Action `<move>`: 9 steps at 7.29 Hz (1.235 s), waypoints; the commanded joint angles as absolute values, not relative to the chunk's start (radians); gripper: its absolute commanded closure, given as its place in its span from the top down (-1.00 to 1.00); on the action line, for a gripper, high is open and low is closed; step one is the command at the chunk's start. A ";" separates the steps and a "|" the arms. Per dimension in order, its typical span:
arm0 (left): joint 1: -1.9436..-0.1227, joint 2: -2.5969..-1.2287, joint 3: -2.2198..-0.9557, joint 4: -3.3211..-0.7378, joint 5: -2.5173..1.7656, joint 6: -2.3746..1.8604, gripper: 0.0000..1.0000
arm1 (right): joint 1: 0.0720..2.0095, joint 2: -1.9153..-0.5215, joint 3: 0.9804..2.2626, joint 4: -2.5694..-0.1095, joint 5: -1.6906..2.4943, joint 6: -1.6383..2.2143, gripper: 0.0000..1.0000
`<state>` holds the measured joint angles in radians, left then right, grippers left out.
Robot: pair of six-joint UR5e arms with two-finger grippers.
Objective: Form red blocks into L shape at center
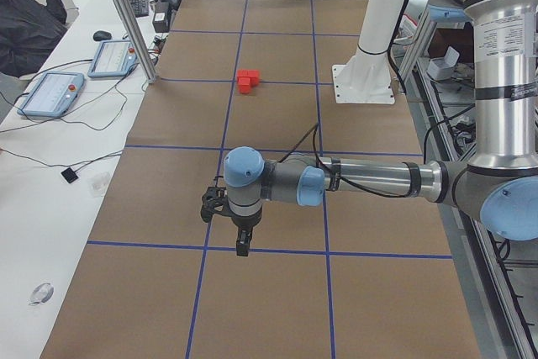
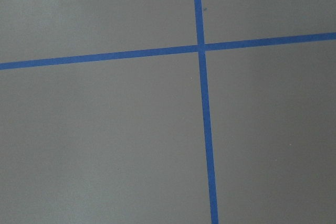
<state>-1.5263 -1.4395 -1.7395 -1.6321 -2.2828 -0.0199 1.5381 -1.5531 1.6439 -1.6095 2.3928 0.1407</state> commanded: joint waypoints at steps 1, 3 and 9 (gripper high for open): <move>-1.526 -1.439 -1.740 -1.632 -2.281 -0.020 1.00 | 1.539 -1.555 1.644 -1.609 2.396 0.138 0.99; -1.526 -1.440 -1.740 -1.632 -2.283 -0.021 1.00 | 1.539 -1.557 1.646 -1.609 2.395 0.138 0.99; -1.526 -1.440 -1.726 -1.632 -2.283 -0.023 1.00 | 1.539 -1.559 1.652 -1.608 2.391 0.138 0.99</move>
